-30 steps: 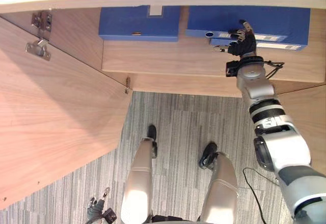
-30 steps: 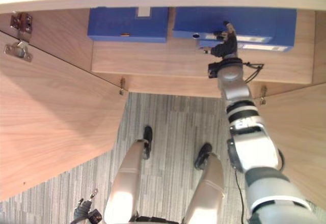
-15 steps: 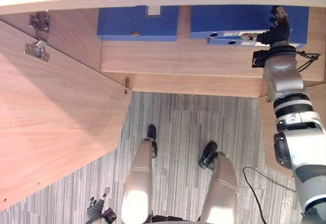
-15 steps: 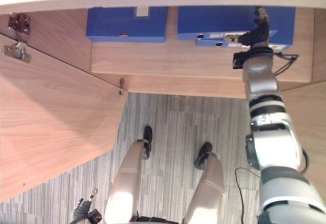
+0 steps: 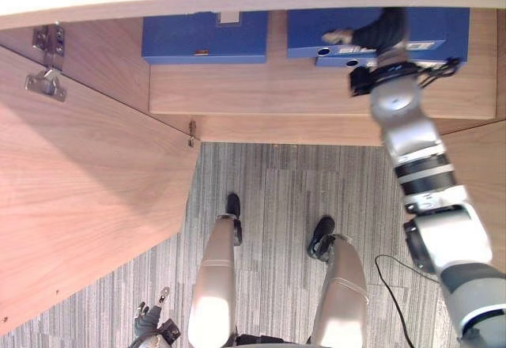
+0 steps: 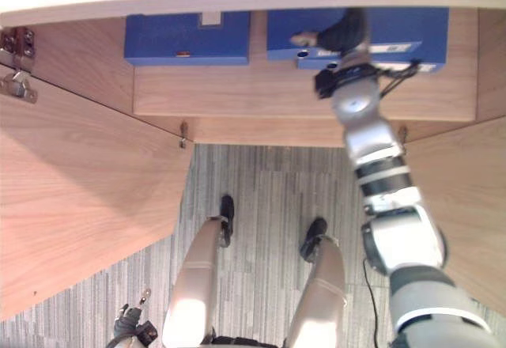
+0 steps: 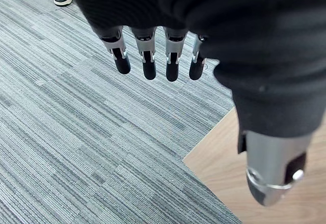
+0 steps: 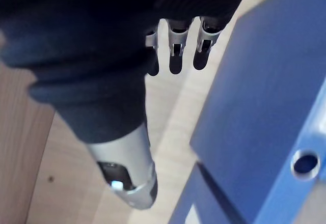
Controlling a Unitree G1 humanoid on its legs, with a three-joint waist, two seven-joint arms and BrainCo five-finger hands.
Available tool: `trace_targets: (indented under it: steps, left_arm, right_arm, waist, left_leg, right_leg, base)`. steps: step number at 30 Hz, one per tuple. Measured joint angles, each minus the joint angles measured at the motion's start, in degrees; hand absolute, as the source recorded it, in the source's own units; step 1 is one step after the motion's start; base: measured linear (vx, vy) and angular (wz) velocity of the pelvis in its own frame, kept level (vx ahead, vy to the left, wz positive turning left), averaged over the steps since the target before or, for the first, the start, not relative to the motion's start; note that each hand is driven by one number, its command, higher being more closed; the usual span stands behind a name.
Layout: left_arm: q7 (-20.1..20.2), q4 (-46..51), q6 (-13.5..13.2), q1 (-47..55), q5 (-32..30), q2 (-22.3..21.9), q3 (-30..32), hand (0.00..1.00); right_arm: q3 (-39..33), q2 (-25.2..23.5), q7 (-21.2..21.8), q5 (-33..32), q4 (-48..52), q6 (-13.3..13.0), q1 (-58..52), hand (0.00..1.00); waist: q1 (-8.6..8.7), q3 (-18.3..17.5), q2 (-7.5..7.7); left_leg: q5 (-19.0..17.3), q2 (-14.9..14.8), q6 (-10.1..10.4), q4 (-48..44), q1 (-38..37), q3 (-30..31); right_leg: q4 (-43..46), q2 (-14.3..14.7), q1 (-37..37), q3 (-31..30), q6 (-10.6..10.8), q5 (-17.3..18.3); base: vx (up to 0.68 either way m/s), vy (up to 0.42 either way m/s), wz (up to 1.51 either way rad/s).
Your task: Walk over to the cabinet, pick up the folder, carry it to the office cabinet, place the folder inside the office cabinet, then close the office cabinet door
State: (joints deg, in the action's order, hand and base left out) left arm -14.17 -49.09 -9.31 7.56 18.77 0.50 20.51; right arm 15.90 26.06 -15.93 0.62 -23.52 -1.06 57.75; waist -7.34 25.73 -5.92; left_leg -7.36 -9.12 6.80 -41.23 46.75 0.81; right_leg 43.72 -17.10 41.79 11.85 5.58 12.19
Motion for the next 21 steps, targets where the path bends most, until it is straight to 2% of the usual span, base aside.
trace_targets:
  steps: [2, 4, 8, 10, 15, 21]
  left_arm:
    - [-0.1, 0.0, -0.1, -0.4, -0.1, 0.6, 0.0, 0.00]
    - [-0.2, 0.1, -0.2, -0.7, -0.2, 0.8, 0.0, 0.00]
    - [-0.9, 0.3, -0.2, -0.7, -0.3, 0.9, 0.0, 0.00]
    - [-1.2, 0.4, -0.2, -0.7, -0.3, 0.9, 0.1, 0.00]
    - [-1.8, 3.0, -0.2, -1.1, -0.4, 0.1, 1.3, 0.00]
    - [-1.8, 4.2, 0.1, -1.5, -0.3, -1.4, 1.3, 0.00]
  right_arm:
    - [4.6, -5.1, 1.4, 0.7, 0.2, -0.6, -1.6, 0.00]
    - [5.9, -7.9, 2.1, 0.6, 0.1, -0.8, -2.4, 0.00]
    - [6.1, -16.1, 2.5, 0.5, -6.4, -2.2, -1.4, 0.00]
    - [6.0, -18.4, 2.5, 0.0, -10.2, -2.2, -0.6, 0.00]
    - [2.5, -20.8, 1.6, -2.2, -16.4, -2.0, 2.6, 0.00]
    - [-3.1, -19.5, -0.9, -11.1, -19.4, -1.8, 7.8, 0.00]
  waist:
    - [-0.67, 0.0, -0.01]
    - [-1.40, 0.0, -0.01]
    - [-2.86, 0.0, -0.05]
    - [-3.24, 0.0, -0.05]
    - [-3.30, 0.0, -0.10]
    - [-2.75, -0.1, -0.14]
  left_leg:
    - [0.0, -0.1, 0.1, 0.5, -0.5, 0.0]
    - [0.1, -0.1, 0.1, 0.9, -1.0, 0.0]
    - [0.1, 0.1, 0.2, 1.0, -0.8, 0.3]
    - [0.1, 0.4, 0.2, 1.0, -0.6, 0.6]
    - [0.2, 1.2, 0.0, 0.4, 0.4, 1.3]
    - [0.2, 2.5, -0.5, -1.4, 2.6, 1.6]
  right_leg:
    - [-0.5, 0.2, -0.5, 0.1, 0.0, -0.1]
    - [-0.9, 0.2, -1.1, 0.2, 0.0, -0.1]
    - [-1.2, 0.1, -1.3, 0.5, 0.0, -0.1]
    - [-1.2, -0.1, -1.3, 0.7, 0.0, 0.0]
    - [-0.4, -1.2, -1.1, 1.7, 0.2, 0.2]
    - [2.4, -2.9, 1.1, 1.6, 0.5, 0.9]
  base:
    - [0.00, 0.000, 0.00]
    - [0.00, 0.011, 0.02]
    - [0.01, 0.034, 0.04]
    - [0.00, 0.038, 0.07]
    - [-0.02, 0.035, 0.13]
    - [-0.04, 0.028, 0.09]
